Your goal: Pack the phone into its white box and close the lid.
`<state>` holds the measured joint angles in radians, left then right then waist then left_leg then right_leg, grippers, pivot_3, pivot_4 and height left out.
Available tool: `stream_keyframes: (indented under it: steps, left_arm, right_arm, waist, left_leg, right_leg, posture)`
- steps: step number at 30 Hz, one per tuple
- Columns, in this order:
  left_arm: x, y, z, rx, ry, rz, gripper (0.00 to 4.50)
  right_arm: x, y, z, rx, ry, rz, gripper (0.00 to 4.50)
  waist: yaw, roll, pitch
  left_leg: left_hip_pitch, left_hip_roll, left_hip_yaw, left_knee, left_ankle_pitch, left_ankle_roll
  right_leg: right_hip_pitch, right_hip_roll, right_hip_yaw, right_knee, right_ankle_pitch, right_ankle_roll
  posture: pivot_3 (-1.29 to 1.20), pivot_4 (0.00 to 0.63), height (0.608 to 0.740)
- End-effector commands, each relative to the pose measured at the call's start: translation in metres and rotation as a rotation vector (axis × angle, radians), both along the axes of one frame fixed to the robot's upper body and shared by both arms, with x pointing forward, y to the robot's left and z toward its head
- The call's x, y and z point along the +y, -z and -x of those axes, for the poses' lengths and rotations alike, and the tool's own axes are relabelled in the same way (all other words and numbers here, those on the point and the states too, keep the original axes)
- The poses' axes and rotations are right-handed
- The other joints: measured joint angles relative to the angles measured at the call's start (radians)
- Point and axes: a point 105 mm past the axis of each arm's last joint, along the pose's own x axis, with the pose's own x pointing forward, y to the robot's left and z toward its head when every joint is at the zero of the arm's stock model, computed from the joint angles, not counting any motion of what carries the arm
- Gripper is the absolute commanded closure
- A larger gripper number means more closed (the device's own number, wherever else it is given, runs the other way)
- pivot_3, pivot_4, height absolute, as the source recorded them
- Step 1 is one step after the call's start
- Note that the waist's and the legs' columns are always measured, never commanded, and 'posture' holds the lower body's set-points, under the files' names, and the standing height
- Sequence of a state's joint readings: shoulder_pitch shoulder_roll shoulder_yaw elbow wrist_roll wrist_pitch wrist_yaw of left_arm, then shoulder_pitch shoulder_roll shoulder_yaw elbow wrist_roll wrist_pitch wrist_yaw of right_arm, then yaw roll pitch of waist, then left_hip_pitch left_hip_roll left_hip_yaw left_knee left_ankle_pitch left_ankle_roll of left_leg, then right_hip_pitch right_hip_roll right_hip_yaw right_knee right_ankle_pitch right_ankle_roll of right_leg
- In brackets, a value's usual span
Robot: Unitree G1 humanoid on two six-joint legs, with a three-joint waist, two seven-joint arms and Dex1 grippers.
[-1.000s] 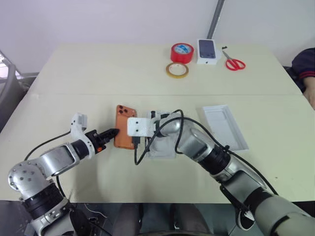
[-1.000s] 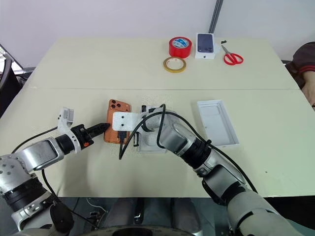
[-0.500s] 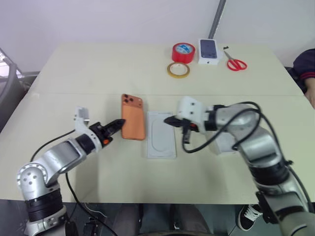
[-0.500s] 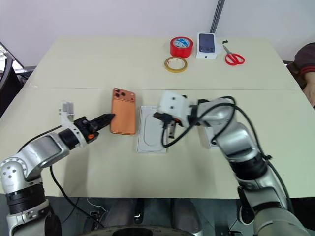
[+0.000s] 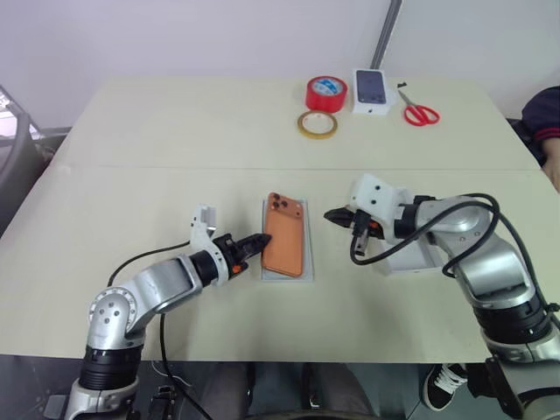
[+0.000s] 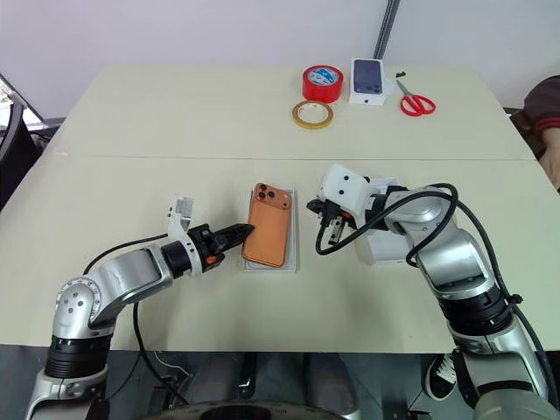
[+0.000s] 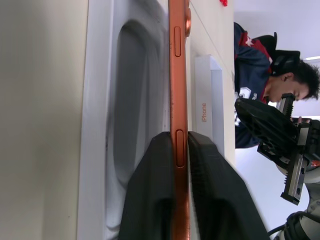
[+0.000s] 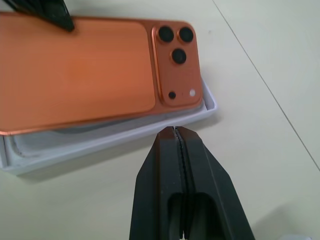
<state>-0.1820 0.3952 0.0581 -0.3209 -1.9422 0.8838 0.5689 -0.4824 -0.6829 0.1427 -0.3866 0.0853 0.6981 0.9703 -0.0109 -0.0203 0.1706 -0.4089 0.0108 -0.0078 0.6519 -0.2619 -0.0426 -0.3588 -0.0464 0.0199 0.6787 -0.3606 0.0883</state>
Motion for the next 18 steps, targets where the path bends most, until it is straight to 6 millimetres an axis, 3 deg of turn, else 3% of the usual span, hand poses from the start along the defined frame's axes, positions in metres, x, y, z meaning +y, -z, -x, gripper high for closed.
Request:
stream_keyframes:
  steps: [1,3,7,9,11,13,17,18]
  left_arm:
    - [-0.005,-0.017,0.006,-0.079,0.044,0.011,2.14]
    - [-0.003,-0.02,0.009,-0.101,0.057,-0.005,1.14]
    - [0.01,-0.025,0.014,-0.171,0.075,-0.089,1.14]
    - [0.028,-0.027,0.013,-0.231,0.057,-0.182,1.14]
    - [0.051,-0.029,0.006,-0.318,0.009,-0.333,1.62]
    - [0.062,-0.027,-0.001,-0.392,0.005,-0.471,2.39]
    - [0.065,-0.015,-0.01,-0.473,0.078,-0.674,4.45]
    - [0.061,-0.01,-0.014,-0.493,0.113,-0.724,4.45]
  right_arm:
    - [0.0,-0.01,-0.002,-0.052,-0.007,0.008,4.5]
    - [0.0,-0.009,-0.003,-0.055,-0.007,0.014,4.5]
    - [0.0,-0.008,-0.006,-0.058,-0.005,0.026,4.5]
    - [-0.001,-0.003,-0.009,-0.06,0.001,0.051,4.5]
    - [0.0,0.001,-0.011,-0.056,0.003,0.07,4.5]
    - [0.003,0.006,-0.012,-0.05,-0.004,0.097,4.5]
    - [0.005,0.016,-0.014,-0.045,0.003,0.163,4.5]
    - [0.007,0.021,-0.015,-0.042,0.006,0.187,4.5]
  waist:
    - [0.0,0.0,0.0]
    - [0.0,0.0,0.0]
    - [-0.001,0.0,0.0]
    - [-0.003,0.001,0.0]
    - [-0.004,0.001,0.001]
    - [-0.003,0.003,0.002]
    - [0.003,0.003,0.002]
    - [0.004,0.003,0.002]
  left_leg:
    - [0.0,0.0,0.0,0.0,0.0,0.0]
    - [0.0,0.0,0.0,0.0,0.0,-0.001]
    - [0.0,0.0,0.0,0.0,0.001,-0.001]
    - [0.0,0.0,0.0,-0.001,0.001,-0.001]
    - [0.001,0.0,0.0,-0.001,0.001,-0.001]
    - [0.001,0.0,0.0,-0.001,0.001,-0.001]
    - [0.001,0.0,0.001,-0.001,0.0,0.0]
    - [0.001,0.0,0.001,-0.001,0.0,0.0]
  right_leg:
    - [0.0,0.0,0.0,0.0,0.0,0.0]
    - [0.0,0.0,0.0,0.0,0.0,0.0]
    - [0.0,0.0,0.0,0.0,0.0,0.0]
    - [0.0,0.001,0.0,0.0,0.0,0.0]
    - [0.0,0.001,0.0,0.0,0.0,0.0]
    - [0.0,0.002,0.0,-0.001,0.0,-0.001]
    - [0.0,0.001,0.0,-0.002,-0.001,-0.001]
    - [0.0,0.001,0.0,-0.002,-0.001,-0.001]
  posture:
    - [0.0,0.15,0.736]
    - [0.0,0.15,0.736]
    - [0.0,0.15,0.736]
    - [0.0,0.15,0.736]
    - [0.0,0.15,0.736]
    - [0.0,0.15,0.736]
    - [0.0,0.15,0.736]
    - [0.0,0.15,0.736]
